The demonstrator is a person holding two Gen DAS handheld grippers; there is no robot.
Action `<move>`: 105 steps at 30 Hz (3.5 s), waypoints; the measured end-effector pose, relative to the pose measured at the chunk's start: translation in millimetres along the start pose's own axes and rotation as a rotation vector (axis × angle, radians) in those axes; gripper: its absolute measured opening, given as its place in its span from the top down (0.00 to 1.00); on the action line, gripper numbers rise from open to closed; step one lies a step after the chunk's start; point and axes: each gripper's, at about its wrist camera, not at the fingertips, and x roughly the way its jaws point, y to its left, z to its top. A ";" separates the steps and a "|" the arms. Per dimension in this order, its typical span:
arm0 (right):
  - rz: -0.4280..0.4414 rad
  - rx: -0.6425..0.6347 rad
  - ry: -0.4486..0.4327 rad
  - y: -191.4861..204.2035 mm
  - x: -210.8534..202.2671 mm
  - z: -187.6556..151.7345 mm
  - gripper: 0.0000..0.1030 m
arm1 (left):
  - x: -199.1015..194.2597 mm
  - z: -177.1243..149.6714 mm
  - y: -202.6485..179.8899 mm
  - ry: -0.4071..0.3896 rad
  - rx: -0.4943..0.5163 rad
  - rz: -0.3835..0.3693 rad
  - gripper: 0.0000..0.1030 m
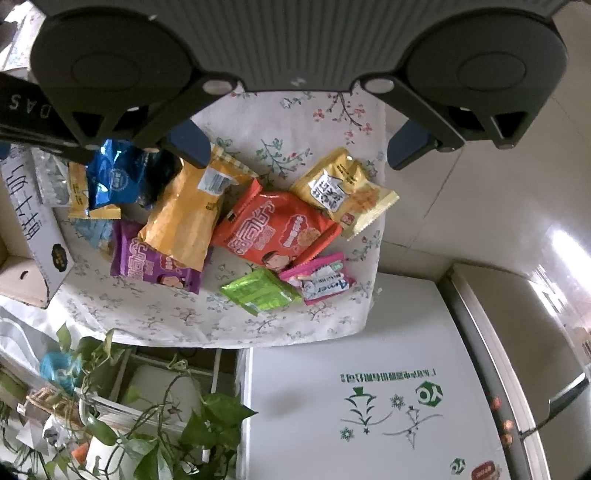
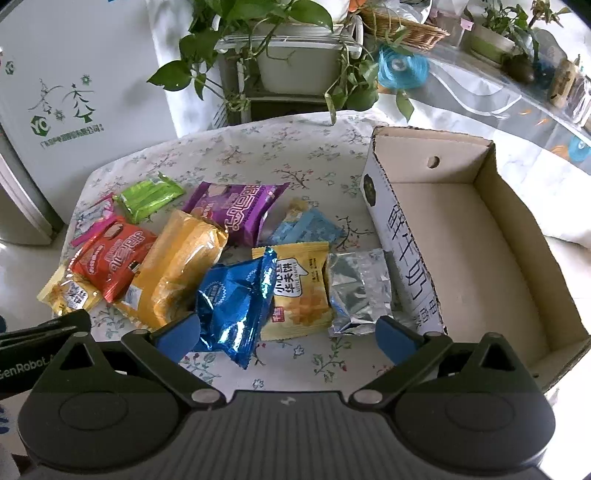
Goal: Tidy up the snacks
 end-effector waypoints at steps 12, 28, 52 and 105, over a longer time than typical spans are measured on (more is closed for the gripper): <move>-0.013 0.023 -0.012 1.7 1.8 5.5 0.00 | -1.3 9.0 -2.8 -0.019 0.008 0.038 0.02; -0.023 0.013 -0.017 3.4 2.9 6.8 0.00 | -0.4 9.4 -3.0 -0.017 0.007 0.042 0.03; -0.038 0.006 -0.023 5.3 3.3 7.4 0.00 | 0.5 10.2 -6.5 -0.018 0.013 0.039 0.05; 0.557 0.178 0.120 2.0 30.2 59.4 0.06 | 110.7 33.3 73.4 0.178 -0.171 -0.085 0.04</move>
